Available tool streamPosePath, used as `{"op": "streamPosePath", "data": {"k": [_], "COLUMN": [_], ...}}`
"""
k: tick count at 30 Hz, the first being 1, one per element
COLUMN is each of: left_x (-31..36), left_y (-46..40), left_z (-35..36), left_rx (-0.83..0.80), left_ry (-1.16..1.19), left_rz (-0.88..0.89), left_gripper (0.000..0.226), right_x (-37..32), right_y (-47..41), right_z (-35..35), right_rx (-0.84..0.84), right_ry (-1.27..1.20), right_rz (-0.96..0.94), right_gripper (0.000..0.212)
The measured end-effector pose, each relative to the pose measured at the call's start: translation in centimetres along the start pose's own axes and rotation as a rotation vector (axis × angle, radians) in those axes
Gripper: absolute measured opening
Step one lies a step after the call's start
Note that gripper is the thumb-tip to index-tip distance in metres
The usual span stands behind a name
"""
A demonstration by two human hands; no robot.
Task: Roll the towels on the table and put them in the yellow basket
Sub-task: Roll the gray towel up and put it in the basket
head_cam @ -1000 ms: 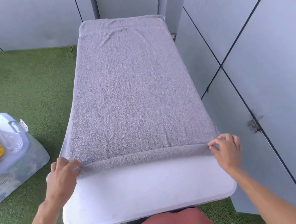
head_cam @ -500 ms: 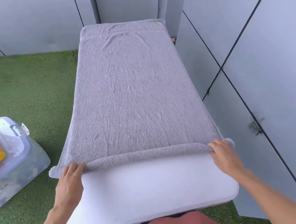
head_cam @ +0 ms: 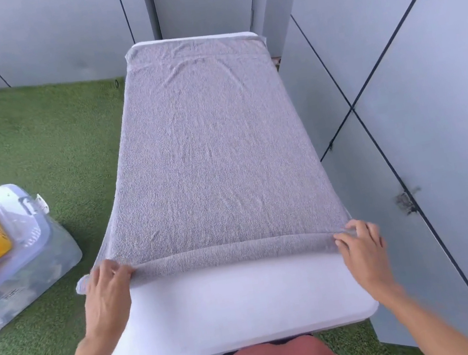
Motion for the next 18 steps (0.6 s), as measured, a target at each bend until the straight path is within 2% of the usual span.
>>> {"op": "streamPosePath", "data": {"k": [1,4,5,7,10,13,16,18], "left_x": [0.2,0.4,0.4,0.3,0.1,-0.6,-1.6,-2.3], "left_y": [0.9,2.8,2.6,1.4,-1.0,-1.5,-0.4,-0.3], "left_z": [0.6,2.6,3.0,3.2,3.0,3.4,3.7,3.9], "left_rx": [0.008,-0.027,-0.034,-0.067,-0.124,-0.204,-0.33,-0.462], "left_ry": [-0.04,-0.068,-0.063,-0.032,0.018,0.022,0.062,0.121], "left_rz": [0.03,0.077,0.085,0.055,0.004,0.023,0.011,-0.034], "left_gripper": [0.028,0.054,0.06,0.058,0.044,0.032,0.032,0.036], "right_x": [-0.6,-0.7,-0.6,-0.3,-0.2,0.5,2.1,2.9], "right_y": [0.9,2.2,1.8,0.3,-1.7,-1.9,-0.9,-0.6], "right_z": [0.0,1.6,1.9,2.5,2.9,2.8,3.2,3.0], "right_rx": [0.01,-0.126,-0.145,-0.17,-0.24,-0.337,-0.594,-0.763], "right_ry": [0.062,0.097,0.082,0.026,-0.025,-0.029,-0.055,-0.202], "right_rz": [-0.049,-0.062,-0.051,-0.01,0.014,0.014,-0.013,0.093], "right_gripper": [0.015,0.05,0.054,0.048,0.037,0.035,0.031,0.028]}}
Point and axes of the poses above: each hand's wrist, its own y-axis away from the middle knuckle, its own z-axis out of the palm, x = y × z, the point moved 7 cm from there along -y, towards the middle knuckle, and after that the axes turned 5 degrees about -y, right-handed, at the moved point
